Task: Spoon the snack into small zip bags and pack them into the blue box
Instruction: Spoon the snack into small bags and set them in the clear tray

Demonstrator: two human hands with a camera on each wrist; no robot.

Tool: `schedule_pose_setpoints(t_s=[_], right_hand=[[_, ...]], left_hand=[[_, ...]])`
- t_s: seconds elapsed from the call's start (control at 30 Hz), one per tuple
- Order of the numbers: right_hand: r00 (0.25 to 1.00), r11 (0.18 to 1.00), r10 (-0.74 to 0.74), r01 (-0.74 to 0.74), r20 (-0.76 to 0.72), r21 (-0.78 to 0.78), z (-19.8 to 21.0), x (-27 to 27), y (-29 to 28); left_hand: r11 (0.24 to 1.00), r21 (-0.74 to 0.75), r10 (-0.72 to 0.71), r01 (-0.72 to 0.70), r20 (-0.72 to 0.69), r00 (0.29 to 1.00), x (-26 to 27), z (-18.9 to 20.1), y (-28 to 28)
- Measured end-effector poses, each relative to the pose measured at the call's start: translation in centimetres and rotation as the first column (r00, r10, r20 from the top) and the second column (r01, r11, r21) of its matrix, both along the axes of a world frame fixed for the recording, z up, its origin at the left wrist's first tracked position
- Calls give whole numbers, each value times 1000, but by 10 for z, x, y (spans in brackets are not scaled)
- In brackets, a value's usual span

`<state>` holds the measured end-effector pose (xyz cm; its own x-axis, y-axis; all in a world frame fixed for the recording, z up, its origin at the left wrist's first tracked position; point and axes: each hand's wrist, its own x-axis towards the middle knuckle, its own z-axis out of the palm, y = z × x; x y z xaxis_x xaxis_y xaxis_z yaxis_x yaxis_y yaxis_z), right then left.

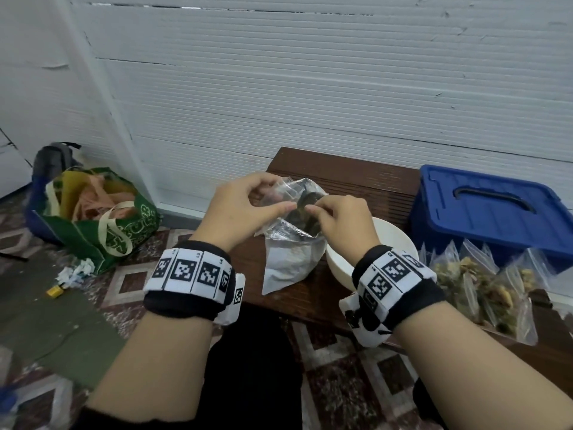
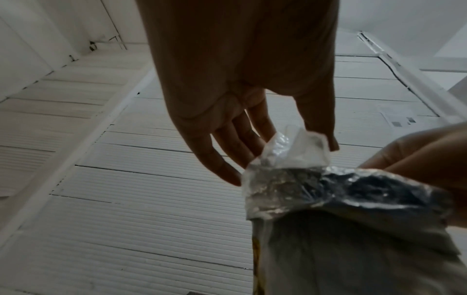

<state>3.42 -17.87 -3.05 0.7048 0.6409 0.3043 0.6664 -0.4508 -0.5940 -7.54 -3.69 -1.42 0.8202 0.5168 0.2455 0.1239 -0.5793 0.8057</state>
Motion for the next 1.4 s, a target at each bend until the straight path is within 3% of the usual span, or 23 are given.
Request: schedule_pose_setpoints(t_s=[0.17,0.37,0.5,0.9,1.2,1.4], right_hand=[[966,966,-138,180,-218,185,11,5,-1],[872,863,-313,427,-377,270,27,23,-8],[837,823,-360,493,-413,281,35,33,-12],[851,782,-375,503,-367,368,78,57,-24],[894,869,-330,413,-304,271,76,58,3],[912,884,-239,346,-332,315,73,52,14]], left_hand=[[1000,6,-13,13,5,1000,-1,2,-2],[1000,-6,-2,2,10,1000,-3,6,-1],[999,-34,32,-30,48,998,-7,13,3],[968,237,-27,87,-246,969,0,31,22],[967,227,-55,116,-259,964,17,24,20],[979,191,-37,74,-189,981,24,13,15]])
